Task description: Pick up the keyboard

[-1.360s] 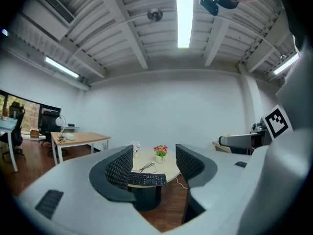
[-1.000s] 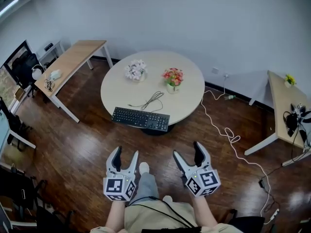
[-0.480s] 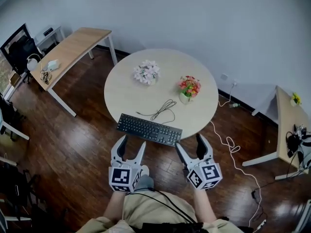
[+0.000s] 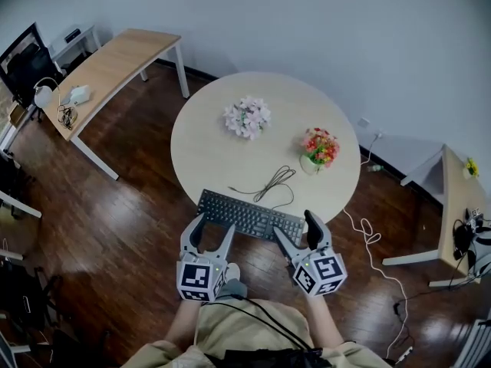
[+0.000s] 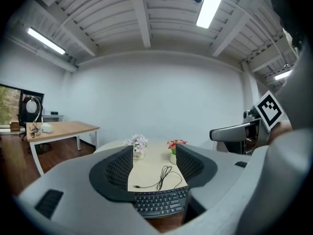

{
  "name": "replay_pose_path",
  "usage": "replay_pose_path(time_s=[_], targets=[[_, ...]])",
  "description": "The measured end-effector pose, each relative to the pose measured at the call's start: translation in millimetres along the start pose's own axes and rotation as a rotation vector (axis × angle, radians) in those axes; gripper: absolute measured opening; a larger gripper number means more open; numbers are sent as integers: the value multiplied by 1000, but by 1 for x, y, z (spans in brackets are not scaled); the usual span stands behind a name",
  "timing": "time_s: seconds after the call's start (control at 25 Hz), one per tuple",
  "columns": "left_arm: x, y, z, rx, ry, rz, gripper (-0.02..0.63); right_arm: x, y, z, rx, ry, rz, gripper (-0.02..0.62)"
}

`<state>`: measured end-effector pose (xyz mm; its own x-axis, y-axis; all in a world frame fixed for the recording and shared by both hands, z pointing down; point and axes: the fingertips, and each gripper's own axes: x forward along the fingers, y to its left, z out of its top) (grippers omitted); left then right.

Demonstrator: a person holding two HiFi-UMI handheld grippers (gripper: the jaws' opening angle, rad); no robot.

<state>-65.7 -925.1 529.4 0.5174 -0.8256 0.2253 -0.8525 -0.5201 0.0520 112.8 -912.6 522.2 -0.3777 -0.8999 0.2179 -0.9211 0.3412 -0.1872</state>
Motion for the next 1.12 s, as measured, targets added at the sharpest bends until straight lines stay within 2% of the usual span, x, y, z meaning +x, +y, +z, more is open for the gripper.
replay_pose_path(time_s=[0.2,0.32,0.44,0.6,0.72,0.84,0.88,1.04,1.08,1.12], targets=[[18,18,-14,14,48,-82,262,33,10,-19,2,48,7,399],[31,28,-38,0,102,-100,262,35,-1,-43,-2,101,-17,399],[43,44,-84,-73,190,-85,262,31,-28,-77,32,166,-81,399],[52,77,-165,-121,377,-23,265,25,-67,-135,64,272,-136,399],[54,98,-221,-257,501,24,282,14,-94,-187,85,386,-163,399],[58,109,-266,-404,588,50,296,7,-111,-226,106,478,-160,399],[60,111,-278,-440,614,51,315,7,-115,-236,104,500,-151,399],[74,114,-312,-609,674,44,479,18,-137,-259,85,537,-99,404],[79,116,-316,-650,668,46,498,23,-145,-263,87,543,-91,439],[85,120,-319,-678,657,56,500,27,-153,-267,95,552,-85,439]])
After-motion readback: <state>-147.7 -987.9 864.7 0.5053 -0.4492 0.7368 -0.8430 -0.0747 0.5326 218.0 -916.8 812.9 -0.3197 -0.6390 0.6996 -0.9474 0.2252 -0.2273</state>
